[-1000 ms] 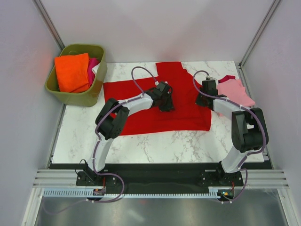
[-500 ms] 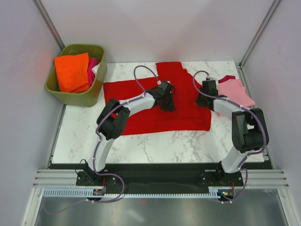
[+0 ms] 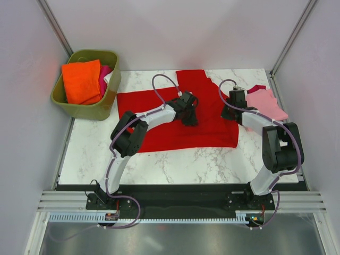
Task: Fold and stack the t-shirts
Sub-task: Fold the tshirt
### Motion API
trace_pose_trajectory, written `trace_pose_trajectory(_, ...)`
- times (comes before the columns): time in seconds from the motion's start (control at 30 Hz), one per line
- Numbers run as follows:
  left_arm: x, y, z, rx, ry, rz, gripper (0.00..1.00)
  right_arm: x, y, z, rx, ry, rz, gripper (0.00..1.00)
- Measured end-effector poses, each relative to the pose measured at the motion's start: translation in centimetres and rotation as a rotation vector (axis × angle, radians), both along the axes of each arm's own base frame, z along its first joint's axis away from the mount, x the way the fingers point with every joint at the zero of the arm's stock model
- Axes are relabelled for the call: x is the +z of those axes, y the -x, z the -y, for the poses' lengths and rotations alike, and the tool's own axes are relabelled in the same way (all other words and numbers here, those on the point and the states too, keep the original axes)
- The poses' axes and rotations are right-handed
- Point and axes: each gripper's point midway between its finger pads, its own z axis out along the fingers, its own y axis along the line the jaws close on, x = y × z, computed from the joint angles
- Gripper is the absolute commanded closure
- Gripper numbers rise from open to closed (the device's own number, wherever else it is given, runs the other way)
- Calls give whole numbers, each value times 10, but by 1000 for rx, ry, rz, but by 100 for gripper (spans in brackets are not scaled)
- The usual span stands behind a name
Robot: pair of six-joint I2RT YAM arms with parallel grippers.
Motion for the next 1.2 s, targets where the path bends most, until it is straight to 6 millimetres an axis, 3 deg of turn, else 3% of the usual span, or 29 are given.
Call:
trace_pose_trajectory(0.43,-2,-3,-7,26,-42,5,64,0,0,0,1,-5,-1,100)
trace_pose_trajectory(0.67,-4,-4,-7,21,-53,4,76,0,0,0,1,-10,-1,100)
trace_pose_trajectory(0.83,-4,-5,-4,17,-57,2,77,0,-1,0,0,-11,2,100)
trace_pose_trajectory(0.93,-5,-7,-1,11,-61,-5,84,0,-1,1,-1,-11,2,100)
trace_pose_trajectory(0.97,-6,-8,0,10,-62,-5,97,0,0,1,-1,-11,2,100)
trace_pose_trajectory(1.2,-6,-8,0,-3,-65,-2,98,4,2,3,-5,-11,9,100)
